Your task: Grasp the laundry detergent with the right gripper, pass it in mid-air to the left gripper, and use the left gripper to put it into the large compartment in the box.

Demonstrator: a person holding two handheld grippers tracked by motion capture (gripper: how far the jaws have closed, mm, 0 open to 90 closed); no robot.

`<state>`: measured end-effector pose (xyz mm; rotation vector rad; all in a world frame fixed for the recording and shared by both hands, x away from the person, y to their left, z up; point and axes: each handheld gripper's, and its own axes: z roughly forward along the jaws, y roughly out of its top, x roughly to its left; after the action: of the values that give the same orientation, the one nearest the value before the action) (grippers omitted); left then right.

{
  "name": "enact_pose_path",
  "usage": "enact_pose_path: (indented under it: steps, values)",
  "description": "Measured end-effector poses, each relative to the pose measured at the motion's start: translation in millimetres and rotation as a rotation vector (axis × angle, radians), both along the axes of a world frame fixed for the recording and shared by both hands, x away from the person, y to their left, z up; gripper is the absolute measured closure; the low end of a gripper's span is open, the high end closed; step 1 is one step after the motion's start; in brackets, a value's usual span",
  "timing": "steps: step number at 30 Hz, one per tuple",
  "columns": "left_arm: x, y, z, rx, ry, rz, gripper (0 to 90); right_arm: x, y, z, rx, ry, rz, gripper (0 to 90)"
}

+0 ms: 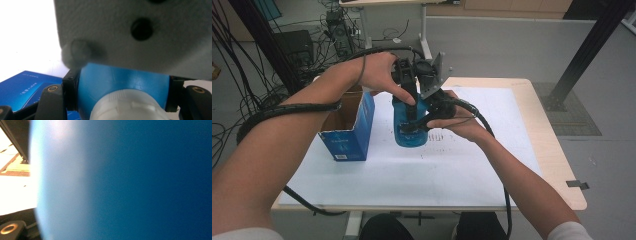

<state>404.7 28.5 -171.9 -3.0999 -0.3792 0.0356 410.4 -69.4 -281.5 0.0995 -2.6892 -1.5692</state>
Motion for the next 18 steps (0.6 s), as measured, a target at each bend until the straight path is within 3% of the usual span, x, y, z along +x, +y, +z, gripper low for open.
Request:
enact_pose_path:
  steps: [1,18]
  values:
    - [-0.1,-0.1,0.0,0.001,-0.002,-0.002,35.9,1.4,1.5,-0.7,0.013,-0.01,0.029,44.1]
    - [-0.8,-0.8,-2.7,0.011,-0.012,-0.012,36.2,1.2,1.8,-2.6,0.005,-0.016,0.025,44.1]
